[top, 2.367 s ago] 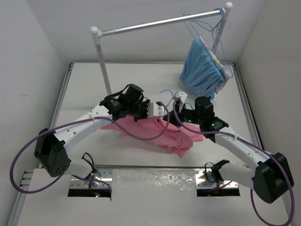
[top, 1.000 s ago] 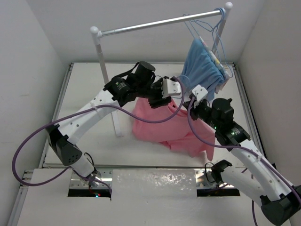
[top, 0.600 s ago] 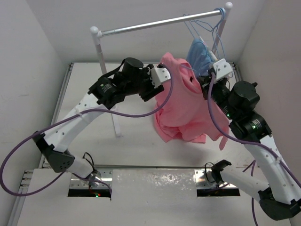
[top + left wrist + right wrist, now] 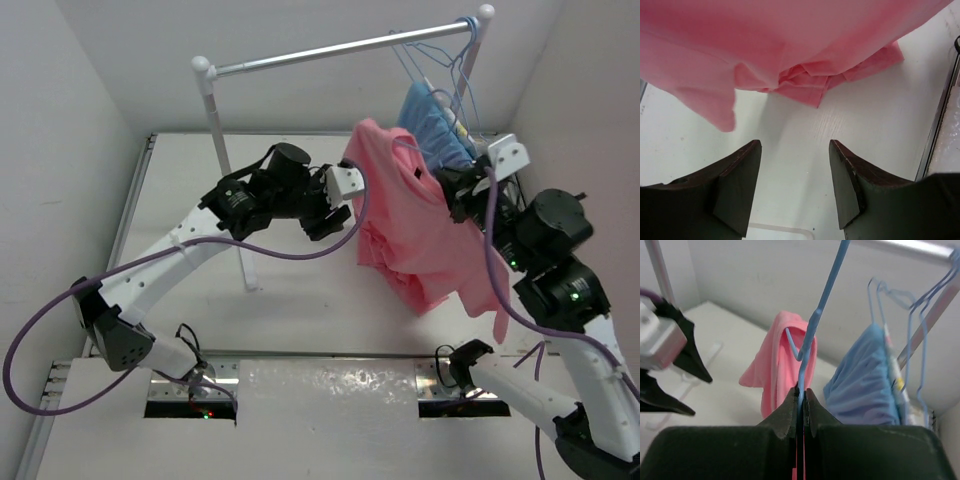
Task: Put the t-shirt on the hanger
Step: Place the hanger at the clothesline.
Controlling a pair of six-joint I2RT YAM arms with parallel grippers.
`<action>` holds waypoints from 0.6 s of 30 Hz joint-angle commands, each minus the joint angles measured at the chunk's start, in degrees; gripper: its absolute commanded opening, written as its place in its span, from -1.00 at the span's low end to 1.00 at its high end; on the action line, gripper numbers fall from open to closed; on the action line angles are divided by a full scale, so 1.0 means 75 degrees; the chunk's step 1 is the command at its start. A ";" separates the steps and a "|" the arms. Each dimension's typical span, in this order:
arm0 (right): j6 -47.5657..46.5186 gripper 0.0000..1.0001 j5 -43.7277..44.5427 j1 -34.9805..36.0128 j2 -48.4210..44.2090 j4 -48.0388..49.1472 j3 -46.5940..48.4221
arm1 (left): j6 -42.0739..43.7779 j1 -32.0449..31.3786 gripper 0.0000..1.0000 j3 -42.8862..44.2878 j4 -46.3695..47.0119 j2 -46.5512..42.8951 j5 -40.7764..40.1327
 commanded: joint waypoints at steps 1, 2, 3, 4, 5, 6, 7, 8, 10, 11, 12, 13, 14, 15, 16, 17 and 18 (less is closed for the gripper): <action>0.0231 -1.00 0.0150 -0.0023 0.0052 0.0787 -0.0710 | 0.0040 0.0032 0.07 0.0165 0.0149 -0.0356 -0.0208; 0.0242 -1.00 0.0220 -0.0023 0.0052 0.1055 -0.0815 | 0.0076 0.0032 0.07 0.0094 0.0172 -0.0415 -0.0384; 0.0254 -1.00 0.0267 -0.0023 0.0087 0.1208 -0.1002 | 0.0146 0.0055 0.07 -0.0104 0.0219 -0.0566 -0.0722; 0.0231 -1.00 0.0302 -0.0023 0.0122 0.1372 -0.1097 | 0.0262 0.0067 0.07 -0.0234 0.0335 -0.0672 -0.0888; 0.0208 -1.00 0.0349 -0.0023 0.0192 0.1652 -0.1144 | 0.0426 0.0078 0.07 -0.0420 0.0487 -0.0754 -0.1087; 0.0161 -1.00 0.0361 -0.0011 0.0274 0.1725 -0.1133 | 0.0625 0.0136 0.07 -0.1002 0.0767 -0.0964 -0.1738; 0.0079 -1.00 0.0269 -0.0023 0.0495 0.1749 -0.1063 | 0.0685 0.0195 0.07 -0.1345 0.1071 -0.1059 -0.2058; -0.0107 -1.00 0.0268 -0.0023 0.0648 0.1726 -0.0958 | 0.0906 0.0265 0.06 -0.1731 0.1608 -0.1118 -0.2270; -0.0226 -1.00 0.0431 -0.0011 0.0964 0.1691 -0.0513 | 0.1141 0.0488 0.06 -0.2670 0.1999 -0.1212 -0.2518; -0.0296 -1.00 0.0814 -0.0023 0.1267 0.1690 -0.0199 | 0.1293 0.0535 0.06 -0.2916 0.2256 -0.1201 -0.2518; -0.0308 -1.00 0.1074 -0.0023 0.1445 0.1690 -0.0033 | 0.1364 0.0651 0.06 -0.3092 0.2328 -0.1166 -0.2426; -0.0320 -1.00 0.1378 -0.0023 0.1632 0.1690 0.0166 | 0.1446 0.0734 0.06 -0.3326 0.2386 -0.1130 -0.2320; -0.0355 -1.00 0.1891 -0.0035 0.2040 0.1632 0.0597 | 0.1505 0.0978 0.06 -0.3433 0.2526 -0.1037 -0.2087; -0.0413 -1.00 0.2036 -0.0023 0.2253 0.1597 0.0810 | 0.1471 0.1143 0.06 -0.3457 0.2644 -0.0967 -0.1806; -0.0507 -1.00 0.2200 -0.0035 0.2475 0.1631 0.1010 | 0.1436 0.1307 0.06 -0.3446 0.2680 -0.0873 -0.1548; -0.0554 -1.00 0.2468 -0.0046 0.2675 0.1725 0.1336 | 0.1389 0.1576 0.06 -0.3411 0.2680 -0.0675 -0.1128; -0.0636 -1.00 0.2575 -0.0046 0.3071 0.1795 0.1491 | 0.1354 0.1671 0.06 -0.3434 0.2726 -0.0603 -0.1031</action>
